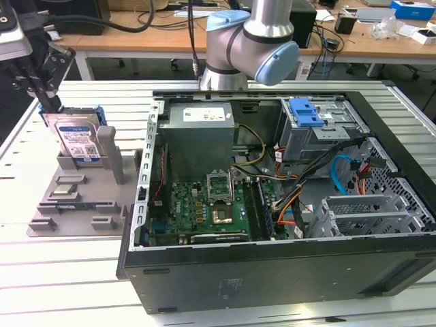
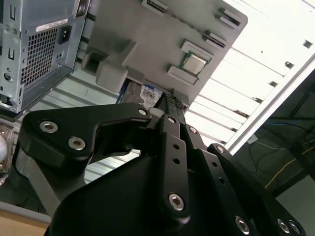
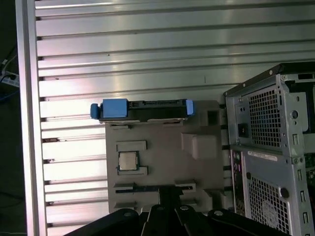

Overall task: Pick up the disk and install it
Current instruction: 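Reach for the disk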

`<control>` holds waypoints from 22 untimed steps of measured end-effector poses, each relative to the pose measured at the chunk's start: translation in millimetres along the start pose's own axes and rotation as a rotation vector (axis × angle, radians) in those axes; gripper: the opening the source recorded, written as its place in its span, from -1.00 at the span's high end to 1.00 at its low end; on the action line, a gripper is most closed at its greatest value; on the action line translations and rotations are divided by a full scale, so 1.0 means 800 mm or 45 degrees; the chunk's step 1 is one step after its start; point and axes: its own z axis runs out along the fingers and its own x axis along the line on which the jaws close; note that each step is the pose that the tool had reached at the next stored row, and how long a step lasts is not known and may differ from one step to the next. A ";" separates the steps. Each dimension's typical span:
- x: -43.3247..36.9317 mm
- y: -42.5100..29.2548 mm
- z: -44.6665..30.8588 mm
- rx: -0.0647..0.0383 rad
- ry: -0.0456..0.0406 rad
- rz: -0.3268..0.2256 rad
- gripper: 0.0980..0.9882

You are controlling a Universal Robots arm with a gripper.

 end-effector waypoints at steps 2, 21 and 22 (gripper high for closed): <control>0.005 -0.0004 0.0003 0.000 0.000 0.000 0.98; 0.046 0.0232 0.0082 0.003 0.000 0.000 0.98; 0.048 0.0258 0.0089 0.003 0.000 0.000 0.98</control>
